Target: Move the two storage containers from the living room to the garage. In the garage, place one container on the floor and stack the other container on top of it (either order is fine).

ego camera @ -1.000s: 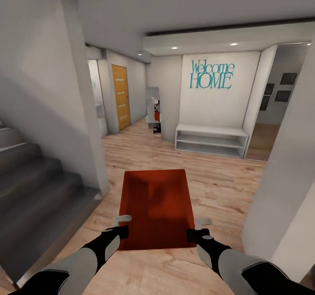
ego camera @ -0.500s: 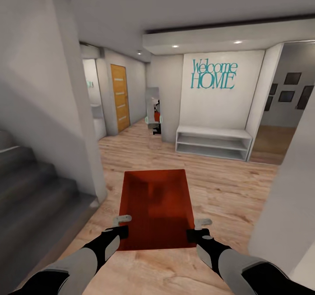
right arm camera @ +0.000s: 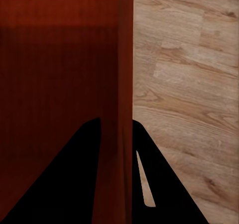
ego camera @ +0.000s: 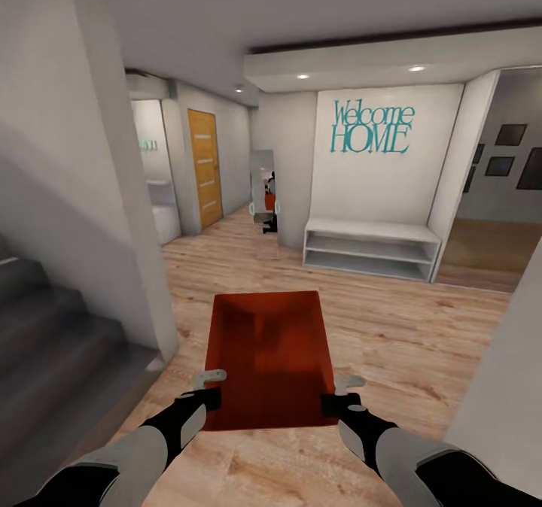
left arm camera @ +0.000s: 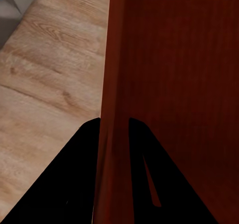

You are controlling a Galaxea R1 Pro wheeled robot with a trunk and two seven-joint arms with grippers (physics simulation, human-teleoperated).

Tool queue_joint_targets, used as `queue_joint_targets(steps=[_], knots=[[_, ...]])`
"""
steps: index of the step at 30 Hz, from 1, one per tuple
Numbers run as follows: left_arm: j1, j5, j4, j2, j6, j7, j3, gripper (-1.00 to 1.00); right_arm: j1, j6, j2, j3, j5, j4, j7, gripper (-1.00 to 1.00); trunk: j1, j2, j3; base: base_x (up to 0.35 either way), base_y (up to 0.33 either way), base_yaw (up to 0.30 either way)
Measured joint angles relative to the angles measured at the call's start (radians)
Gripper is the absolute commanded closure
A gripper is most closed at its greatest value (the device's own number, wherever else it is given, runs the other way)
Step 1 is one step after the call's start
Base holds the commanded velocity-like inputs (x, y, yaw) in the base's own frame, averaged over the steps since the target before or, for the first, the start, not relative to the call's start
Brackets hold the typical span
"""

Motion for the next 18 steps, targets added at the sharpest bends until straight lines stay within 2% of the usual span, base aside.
queue_joint_targets(steps=[18], knots=[[0.0,0.001,-0.003,0.001,0.002,-0.001,-0.003,1.0,0.0,-0.002,0.001,0.0,-0.002,0.0,-0.002,1.0,0.0,0.0,0.0,0.323,0.0,0.0]])
